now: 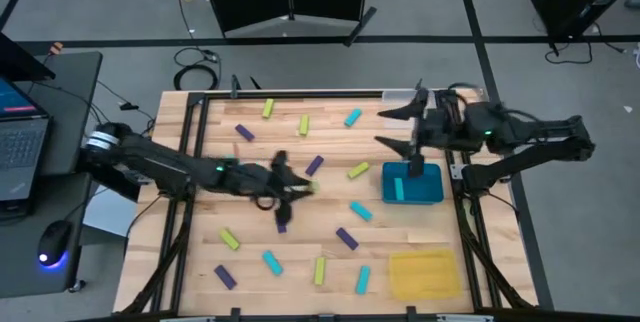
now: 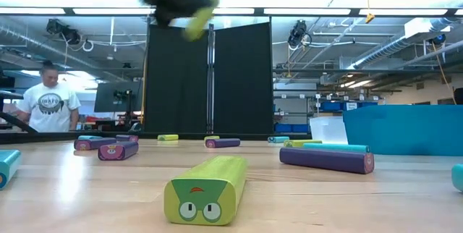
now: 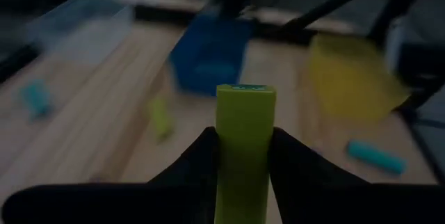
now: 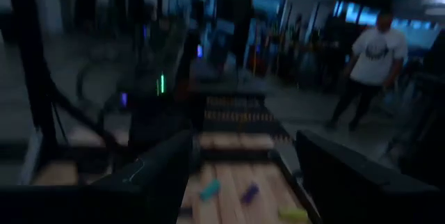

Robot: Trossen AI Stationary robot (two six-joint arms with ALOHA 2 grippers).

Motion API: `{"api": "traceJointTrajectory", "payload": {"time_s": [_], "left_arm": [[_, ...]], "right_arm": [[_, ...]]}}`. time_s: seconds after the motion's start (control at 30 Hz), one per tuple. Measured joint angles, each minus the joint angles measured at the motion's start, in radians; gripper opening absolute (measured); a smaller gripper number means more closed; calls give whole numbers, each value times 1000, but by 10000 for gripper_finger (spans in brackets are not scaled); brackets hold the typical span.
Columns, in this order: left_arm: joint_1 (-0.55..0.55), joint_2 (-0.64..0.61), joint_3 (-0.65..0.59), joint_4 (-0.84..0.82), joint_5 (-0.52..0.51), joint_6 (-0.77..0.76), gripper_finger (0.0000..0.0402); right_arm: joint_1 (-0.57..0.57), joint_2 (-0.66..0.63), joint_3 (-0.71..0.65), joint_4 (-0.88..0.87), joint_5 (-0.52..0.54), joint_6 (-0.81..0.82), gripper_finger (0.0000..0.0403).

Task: Sort blocks
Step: Put the light green block into the yellow bin

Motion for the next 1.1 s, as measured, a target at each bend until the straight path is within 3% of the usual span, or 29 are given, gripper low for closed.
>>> {"api": "traceJointTrajectory", "payload": {"time_s": [0.1,0.2,0.57,0.8,1.1], "left_arm": [[5,175,105,181,79,66,103],[13,351,252,257,169,105,103],[13,890,828,276,523,87,103],[7,1153,1136,269,679,-15,103],[-6,1351,1436,148,846,-110,103]], "right_arm": [[14,-29,0,48,0,5,268],[25,-50,0,99,0,5,268],[44,-74,0,173,0,5,268],[44,-74,0,173,0,8,268],[44,-74,0,171,0,-14,268]]}}
